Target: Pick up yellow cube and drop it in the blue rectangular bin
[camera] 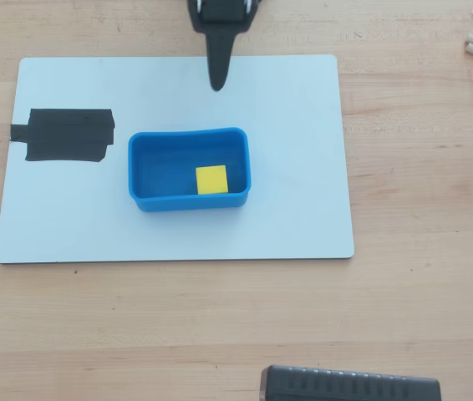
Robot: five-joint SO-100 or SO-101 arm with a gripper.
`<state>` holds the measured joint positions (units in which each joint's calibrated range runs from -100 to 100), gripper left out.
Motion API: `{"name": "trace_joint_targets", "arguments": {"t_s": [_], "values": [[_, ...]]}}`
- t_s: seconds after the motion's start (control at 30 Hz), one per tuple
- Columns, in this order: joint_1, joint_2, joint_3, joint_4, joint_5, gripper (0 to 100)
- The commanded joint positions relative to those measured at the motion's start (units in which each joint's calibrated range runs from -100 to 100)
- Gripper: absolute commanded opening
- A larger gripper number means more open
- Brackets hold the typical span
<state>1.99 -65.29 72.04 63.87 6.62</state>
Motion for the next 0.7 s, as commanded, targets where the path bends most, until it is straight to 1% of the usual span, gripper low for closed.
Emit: {"name": "trace_joint_targets", "arguments": {"t_s": [0.0, 0.1, 0.13, 0.67], "values": [[-1.30, -15.11, 12.68, -3.92, 0.10, 0], [-2.33, -29.51, 21.41, -1.28, 0.10, 0], [-1.90, -30.99, 22.23, -0.45, 0.10, 0], [-2.59, -30.99, 22.23, -0.29, 0.15, 0]]}}
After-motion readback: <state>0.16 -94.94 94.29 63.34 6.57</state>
